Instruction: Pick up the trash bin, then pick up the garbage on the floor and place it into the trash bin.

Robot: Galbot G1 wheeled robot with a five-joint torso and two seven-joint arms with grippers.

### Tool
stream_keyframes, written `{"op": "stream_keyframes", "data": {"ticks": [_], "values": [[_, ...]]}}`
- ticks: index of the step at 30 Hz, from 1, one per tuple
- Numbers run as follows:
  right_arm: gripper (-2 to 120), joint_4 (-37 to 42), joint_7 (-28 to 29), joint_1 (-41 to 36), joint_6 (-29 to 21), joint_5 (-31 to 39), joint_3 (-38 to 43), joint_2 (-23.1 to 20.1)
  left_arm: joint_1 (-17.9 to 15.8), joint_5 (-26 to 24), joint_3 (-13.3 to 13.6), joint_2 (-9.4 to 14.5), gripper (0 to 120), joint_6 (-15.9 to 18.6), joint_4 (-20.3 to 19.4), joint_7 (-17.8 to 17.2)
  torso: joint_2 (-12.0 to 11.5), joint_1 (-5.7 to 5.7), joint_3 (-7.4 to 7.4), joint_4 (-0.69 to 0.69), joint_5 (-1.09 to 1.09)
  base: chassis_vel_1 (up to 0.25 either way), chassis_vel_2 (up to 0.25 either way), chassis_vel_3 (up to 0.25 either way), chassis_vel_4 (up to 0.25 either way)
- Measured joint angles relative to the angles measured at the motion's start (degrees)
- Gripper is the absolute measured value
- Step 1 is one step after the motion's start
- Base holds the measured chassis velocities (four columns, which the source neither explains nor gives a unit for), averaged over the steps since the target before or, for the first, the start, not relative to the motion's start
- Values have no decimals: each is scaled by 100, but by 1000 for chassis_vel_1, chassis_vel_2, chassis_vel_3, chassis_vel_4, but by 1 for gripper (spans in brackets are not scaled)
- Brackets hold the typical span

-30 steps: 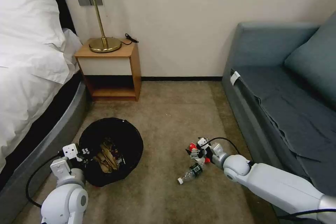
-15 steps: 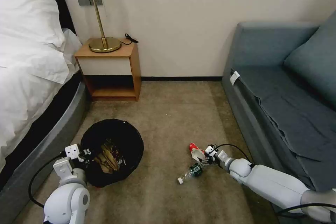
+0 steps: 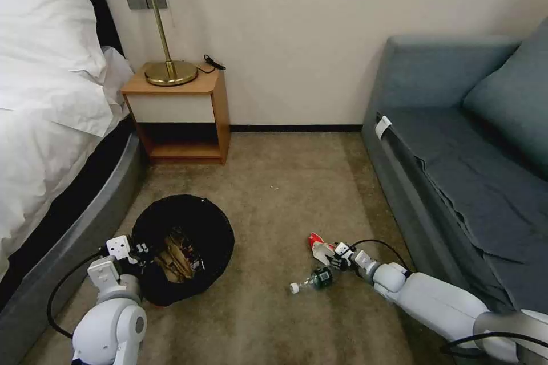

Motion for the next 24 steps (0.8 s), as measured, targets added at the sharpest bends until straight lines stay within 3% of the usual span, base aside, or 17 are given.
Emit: {"op": "stream_keyframes", "data": {"ticks": [3, 12, 19, 24], "values": [[28, 57, 9, -28, 18, -1, 24, -20, -13, 2, 7, 1, 3, -1, 10, 0, 0, 0, 0, 0, 0, 0, 0, 0, 0], [0, 146, 27, -52, 60, -1, 45, -43, -26, 4, 17, 3, 3, -1, 20, 0, 1, 0, 0, 0, 1, 0, 0, 0, 0], [0, 246, 46, -80, 95, 5, 82, -76, -27, 15, 24, -8, 3, -1, 34, 0, 0, 0, 0, 0, 1, 0, 0, 0, 0], [0, 731, 218, -83, 62, 33, 519, -220, -31, 26, 26, -5, 3, 2, 39, 0, 1, 0, 0, -1, 1, 0, 0, 0, 0]]}}
